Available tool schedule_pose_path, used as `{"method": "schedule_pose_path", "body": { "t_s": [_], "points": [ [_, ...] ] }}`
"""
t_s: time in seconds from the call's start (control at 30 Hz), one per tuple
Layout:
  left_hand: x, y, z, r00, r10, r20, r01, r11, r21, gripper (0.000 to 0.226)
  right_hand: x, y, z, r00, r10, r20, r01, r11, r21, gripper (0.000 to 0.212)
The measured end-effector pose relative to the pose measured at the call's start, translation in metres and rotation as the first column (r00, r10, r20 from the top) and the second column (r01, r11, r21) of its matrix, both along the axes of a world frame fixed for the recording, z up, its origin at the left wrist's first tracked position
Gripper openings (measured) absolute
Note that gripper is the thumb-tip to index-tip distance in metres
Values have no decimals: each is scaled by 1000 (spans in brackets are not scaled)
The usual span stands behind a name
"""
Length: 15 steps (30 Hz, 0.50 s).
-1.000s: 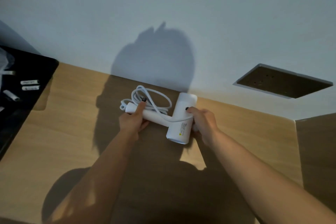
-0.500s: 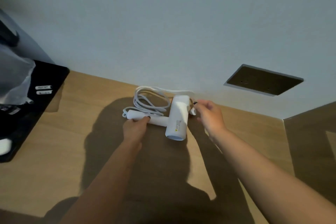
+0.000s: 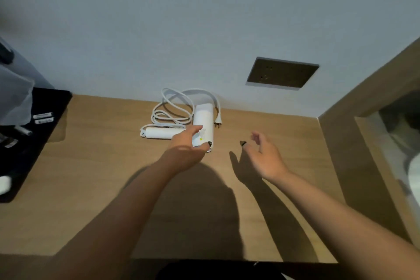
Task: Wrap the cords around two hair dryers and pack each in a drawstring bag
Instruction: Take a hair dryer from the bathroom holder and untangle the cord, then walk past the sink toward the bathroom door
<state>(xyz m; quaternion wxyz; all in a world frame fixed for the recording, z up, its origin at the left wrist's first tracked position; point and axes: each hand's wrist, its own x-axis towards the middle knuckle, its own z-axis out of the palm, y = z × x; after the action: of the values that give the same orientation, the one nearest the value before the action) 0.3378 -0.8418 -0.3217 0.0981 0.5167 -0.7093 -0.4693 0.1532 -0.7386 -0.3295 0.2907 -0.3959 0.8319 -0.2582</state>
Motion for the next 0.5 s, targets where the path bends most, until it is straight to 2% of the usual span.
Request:
{"method": "schedule_pose_path", "body": {
  "t_s": [0.13, 0.23, 0.33, 0.5],
  "points": [
    [-13, 16, -3, 946, -291, 144, 302, 952, -56, 62, -18, 30, 7, 942, 239, -234, -199, 963, 180, 70],
    [-23, 27, -9, 862, -455, 224, 482, 872, -81, 62, -27, 48, 3, 884, 384, -266, -278, 890, 361, 80],
    [-36, 38, -11, 804, -510, 306, 565, 815, -125, 67, -34, 63, -6, 879, 412, -240, -268, 844, 465, 86],
    [-57, 63, -15, 744, -570, 349, 634, 767, -99, 74, -42, 94, -13, 908, 352, -227, -222, 865, 450, 90]
  ]
}}
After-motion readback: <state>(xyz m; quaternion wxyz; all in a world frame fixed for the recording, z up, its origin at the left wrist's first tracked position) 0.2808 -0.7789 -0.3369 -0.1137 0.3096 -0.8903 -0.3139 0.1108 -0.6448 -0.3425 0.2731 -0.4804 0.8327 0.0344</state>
